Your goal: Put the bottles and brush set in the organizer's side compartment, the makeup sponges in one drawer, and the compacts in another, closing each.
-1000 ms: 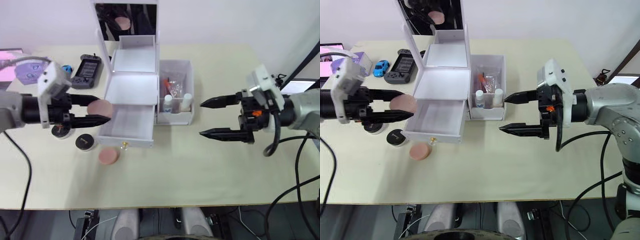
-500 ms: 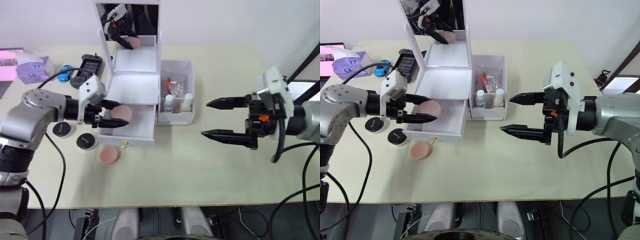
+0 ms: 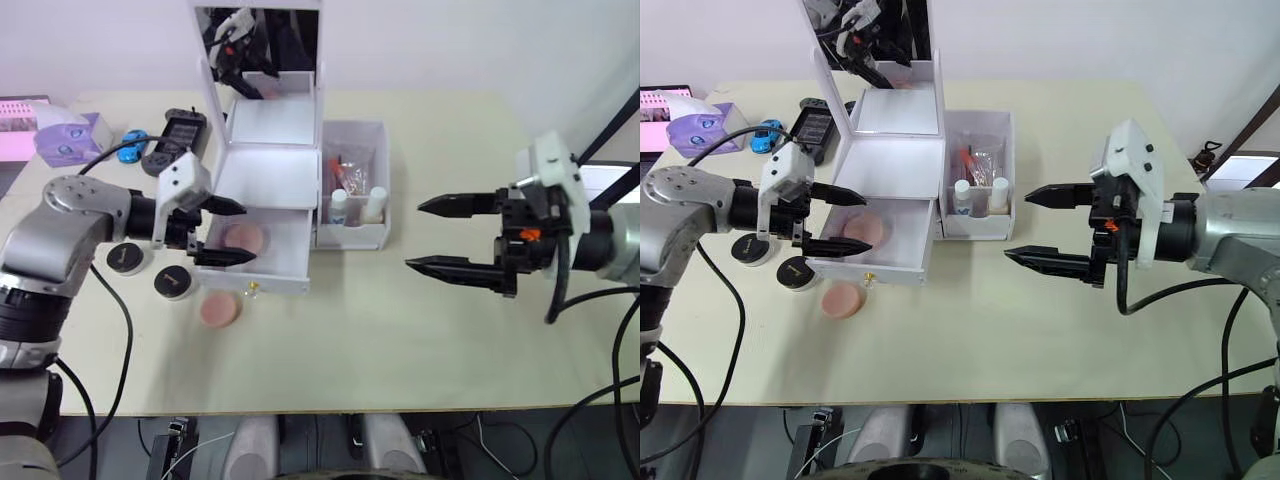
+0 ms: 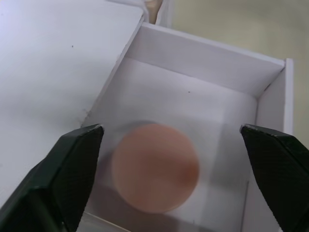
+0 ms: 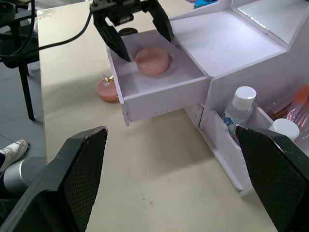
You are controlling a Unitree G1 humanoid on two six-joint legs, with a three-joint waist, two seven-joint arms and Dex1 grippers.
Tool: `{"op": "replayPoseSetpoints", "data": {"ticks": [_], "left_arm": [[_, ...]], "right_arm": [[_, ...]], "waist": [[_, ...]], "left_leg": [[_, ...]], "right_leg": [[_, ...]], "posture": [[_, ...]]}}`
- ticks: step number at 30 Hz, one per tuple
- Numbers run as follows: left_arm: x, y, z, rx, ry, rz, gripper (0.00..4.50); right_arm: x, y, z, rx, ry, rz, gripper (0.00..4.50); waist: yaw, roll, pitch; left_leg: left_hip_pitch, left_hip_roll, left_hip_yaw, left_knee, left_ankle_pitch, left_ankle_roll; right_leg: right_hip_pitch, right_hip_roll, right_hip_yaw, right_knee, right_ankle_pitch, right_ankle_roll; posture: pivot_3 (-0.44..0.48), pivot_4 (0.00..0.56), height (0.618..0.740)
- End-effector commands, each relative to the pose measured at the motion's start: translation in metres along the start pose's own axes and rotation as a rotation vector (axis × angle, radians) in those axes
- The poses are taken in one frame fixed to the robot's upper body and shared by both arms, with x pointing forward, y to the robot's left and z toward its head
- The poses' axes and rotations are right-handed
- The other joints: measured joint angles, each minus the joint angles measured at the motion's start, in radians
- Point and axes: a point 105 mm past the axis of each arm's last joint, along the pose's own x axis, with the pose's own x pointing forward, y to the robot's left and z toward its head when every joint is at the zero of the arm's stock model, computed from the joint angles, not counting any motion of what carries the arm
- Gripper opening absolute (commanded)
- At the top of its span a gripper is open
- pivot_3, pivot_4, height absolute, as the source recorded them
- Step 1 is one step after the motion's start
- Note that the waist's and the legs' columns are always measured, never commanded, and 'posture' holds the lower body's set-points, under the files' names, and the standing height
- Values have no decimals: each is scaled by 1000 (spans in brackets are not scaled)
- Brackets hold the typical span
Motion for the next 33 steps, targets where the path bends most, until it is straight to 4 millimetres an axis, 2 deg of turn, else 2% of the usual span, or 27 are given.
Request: {"op": "replayPoseSetpoints", "data": {"ticks": [1, 5, 8, 11, 13, 18, 21, 26, 29, 33], "left_arm": [[-17, -3, 23, 37, -70, 7, 4472], [-37, 3, 34, -2, -158, 82, 4472], [-57, 10, 33, -34, -203, 185, 4472], [-99, 19, 8, -90, -210, 372, 4472], [-121, 17, -11, -120, -201, 463, 4472], [-158, -8, -65, -205, -134, 628, 4472], [-174, -35, -102, -280, -90, 708, 4472], [-198, -71, -142, -376, -53, 860, 4472], [-213, -83, -150, -402, -61, 937, 4472], [-220, -89, -154, -412, -71, 971, 4472]], "right_arm": [[-4, -2, 9, -52, -10, -4, 4500], [-2, -9, 9, -67, -23, -1, 4500], [-1, -17, 7, -97, -38, -19, 4500], [-3, -33, 6, -126, -79, -52, 4500], [-4, -42, 0, -128, -67, -60, 4500], [-5, -53, -10, -146, -40, -42, 4500], [-2, -60, -12, -151, -38, -26, 4500], [1, -70, -18, -132, -34, -11, 4500], [-4, -77, -27, -107, -24, -31, 4500], [-9, -81, -35, -101, -22, -45, 4500]], "waist": [[-1, 0, 0], [-1, 0, 0], [-5, 0, 0], [-13, 0, 0], [-16, 0, 0], [-6, 0, 0], [-7, 1, 0], [2, -1, -1], [5, -2, -1], [2, -2, -2]], "left_leg": [[0, 0, 0, 0, 0, 0], [1, 0, 0, 0, 0, 0], [1, 0, 0, 0, 0, 0], [2, 0, 0, 0, 0, 0], [2, 0, 1, -1, 0, 0], [1, 0, 1, 0, 0, 0], [1, 0, 2, 0, 0, 0], [2, 1, 2, 0, 0, 0], [2, 0, 1, 0, 0, 0], [2, 0, 1, 1, 0, -1]], "right_leg": [[0, 0, 0, 0, 0, 0], [0, 0, 0, 0, 0, 0], [0, 0, 0, 1, 0, 0], [0, 0, 0, 1, 0, 0], [-1, 0, 0, 2, 0, 0], [-1, -1, 0, 1, 0, 0], [-1, -2, 0, 1, 0, 0], [-1, -2, 0, 1, 0, -1], [-1, -2, 0, 1, 0, -1], [0, -3, 0, 0, 0, -2]], "posture": [[0, 150, 740], [0, 150, 740], [0, 150, 740], [0, 150, 740], [0, 150, 740], [0, 150, 740], [0, 150, 740], [0, 150, 740], [0, 150, 740], [0, 150, 740]]}}
